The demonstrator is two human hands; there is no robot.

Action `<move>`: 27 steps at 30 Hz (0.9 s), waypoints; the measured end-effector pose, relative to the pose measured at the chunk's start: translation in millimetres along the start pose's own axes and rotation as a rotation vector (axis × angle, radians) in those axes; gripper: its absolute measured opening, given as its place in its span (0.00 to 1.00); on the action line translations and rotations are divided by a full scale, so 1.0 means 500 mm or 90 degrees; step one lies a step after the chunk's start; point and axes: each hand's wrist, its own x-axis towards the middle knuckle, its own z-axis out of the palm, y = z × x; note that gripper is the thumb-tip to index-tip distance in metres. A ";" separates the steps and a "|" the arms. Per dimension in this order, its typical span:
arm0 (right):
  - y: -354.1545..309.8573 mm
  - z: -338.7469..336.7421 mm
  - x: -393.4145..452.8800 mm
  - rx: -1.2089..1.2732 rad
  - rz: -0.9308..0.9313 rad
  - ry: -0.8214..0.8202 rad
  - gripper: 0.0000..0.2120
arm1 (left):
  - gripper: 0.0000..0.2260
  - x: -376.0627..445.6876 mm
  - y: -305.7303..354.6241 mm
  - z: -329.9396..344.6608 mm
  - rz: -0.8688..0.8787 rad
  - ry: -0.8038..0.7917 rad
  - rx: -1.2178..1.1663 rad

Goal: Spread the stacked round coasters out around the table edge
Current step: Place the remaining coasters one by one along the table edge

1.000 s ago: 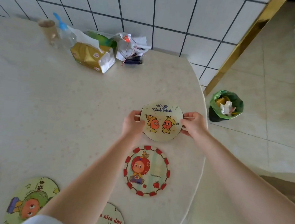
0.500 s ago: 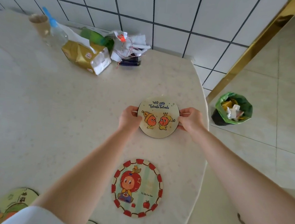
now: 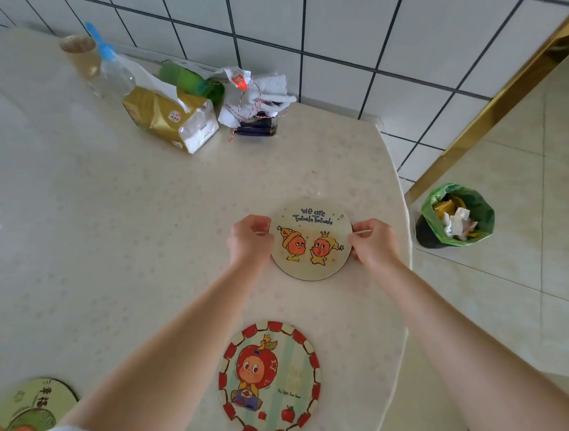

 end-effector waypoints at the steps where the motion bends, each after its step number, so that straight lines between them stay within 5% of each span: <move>1: 0.009 0.001 -0.005 0.006 0.005 0.003 0.07 | 0.16 0.003 0.004 0.002 -0.006 0.001 -0.028; 12: 0.032 -0.005 -0.024 -0.050 -0.053 0.060 0.11 | 0.18 -0.002 0.012 0.003 0.006 -0.043 0.014; 20: 0.137 0.023 -0.194 -0.068 -0.125 0.054 0.10 | 0.18 -0.110 -0.091 -0.070 -0.006 -0.108 0.060; 27: 0.253 0.061 -0.370 -0.011 -0.010 0.091 0.08 | 0.15 -0.224 -0.186 -0.163 0.021 -0.111 0.134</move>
